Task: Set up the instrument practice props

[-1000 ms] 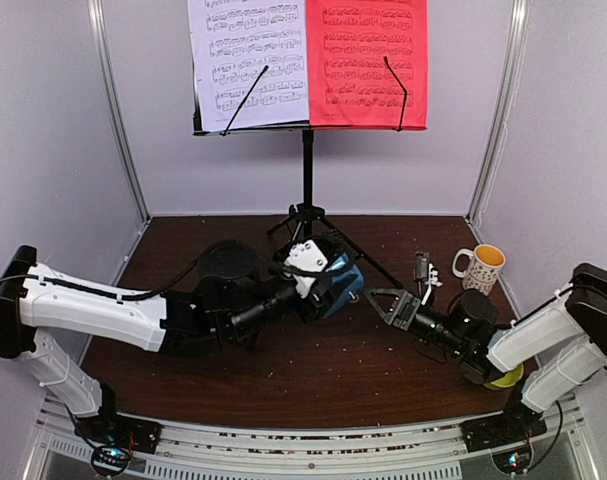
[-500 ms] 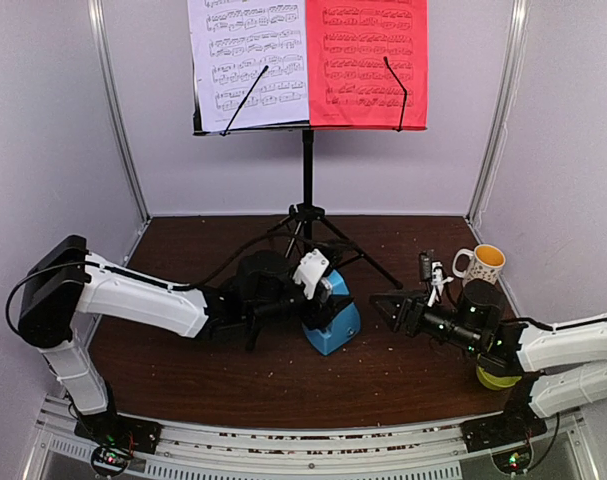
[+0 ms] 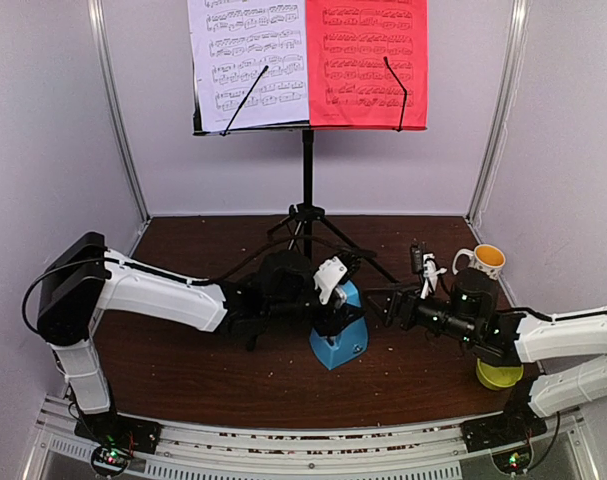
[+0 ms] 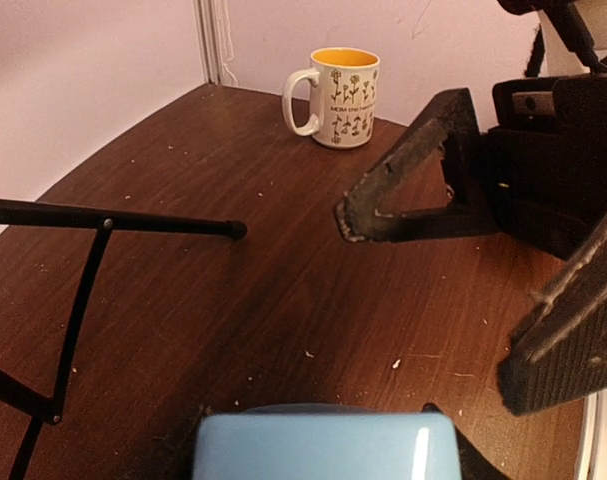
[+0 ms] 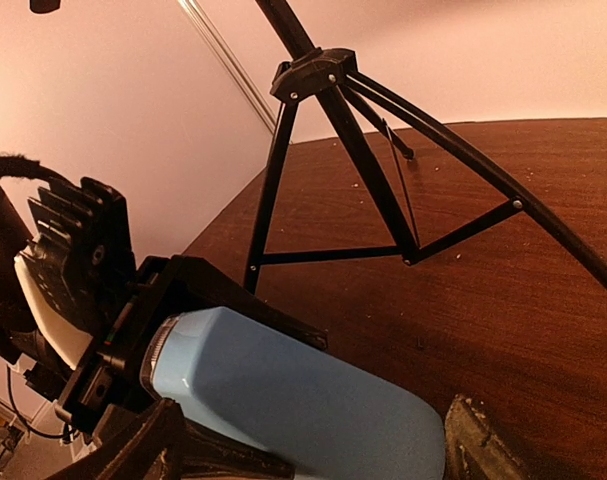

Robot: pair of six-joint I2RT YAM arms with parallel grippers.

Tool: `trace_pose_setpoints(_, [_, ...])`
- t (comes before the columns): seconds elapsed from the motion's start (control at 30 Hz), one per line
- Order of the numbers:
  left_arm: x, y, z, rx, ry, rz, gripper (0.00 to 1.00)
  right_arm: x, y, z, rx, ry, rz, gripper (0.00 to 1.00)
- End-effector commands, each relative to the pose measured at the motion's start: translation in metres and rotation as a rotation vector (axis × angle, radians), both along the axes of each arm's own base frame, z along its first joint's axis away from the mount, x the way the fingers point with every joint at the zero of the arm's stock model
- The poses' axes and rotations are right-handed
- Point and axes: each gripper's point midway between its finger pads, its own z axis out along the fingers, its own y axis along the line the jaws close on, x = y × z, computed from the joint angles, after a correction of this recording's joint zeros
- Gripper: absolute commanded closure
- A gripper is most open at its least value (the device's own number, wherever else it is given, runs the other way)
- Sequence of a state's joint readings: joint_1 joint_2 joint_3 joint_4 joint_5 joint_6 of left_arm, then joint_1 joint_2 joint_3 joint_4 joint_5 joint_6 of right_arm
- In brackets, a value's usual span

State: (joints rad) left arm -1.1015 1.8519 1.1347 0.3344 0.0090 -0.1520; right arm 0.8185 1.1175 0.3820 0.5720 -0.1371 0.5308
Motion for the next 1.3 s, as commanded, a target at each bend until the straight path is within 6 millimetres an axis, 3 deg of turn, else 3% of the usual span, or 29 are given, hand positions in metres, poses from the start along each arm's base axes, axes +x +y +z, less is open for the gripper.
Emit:
trace_pose_setpoints(0.0, [-0.006, -0.013, 0.054, -0.126, -0.054, -0.064, 0.41, 0.005, 0.001, 0.012, 0.018, -0.011, -0.011, 0.09])
trace_pose_setpoints(0.13, [-0.010, -0.009, 0.068, -0.144, -0.067, -0.078, 0.23, 0.006, 0.002, 0.018, 0.029, -0.015, -0.012, 0.08])
trace_pose_setpoints(0.33, [-0.022, 0.008, 0.081, -0.173, -0.102, -0.101, 0.17, 0.009, 0.004, 0.022, 0.024, -0.010, -0.017, 0.05])
trace_pose_setpoints(0.53, [-0.034, 0.024, 0.077, -0.151, -0.135, -0.132, 0.19, 0.010, 0.014, 0.032, 0.062, -0.001, 0.018, 0.02])
trace_pose_setpoints(0.7, [-0.031, 0.035, 0.076, -0.137, -0.138, -0.112, 0.21, 0.013, 0.021, 0.030, 0.131, 0.054, 0.020, 0.02])
trace_pose_setpoints(0.9, [-0.028, 0.033, 0.070, -0.167, -0.111, -0.109, 0.28, 0.014, 0.034, 0.020, 0.211, 0.123, 0.055, 0.03])
trace_pose_setpoints(1.27, [-0.016, 0.035, 0.069, -0.232, -0.101, -0.106, 0.37, 0.020, 0.035, 0.008, 0.276, 0.198, 0.040, 0.05])
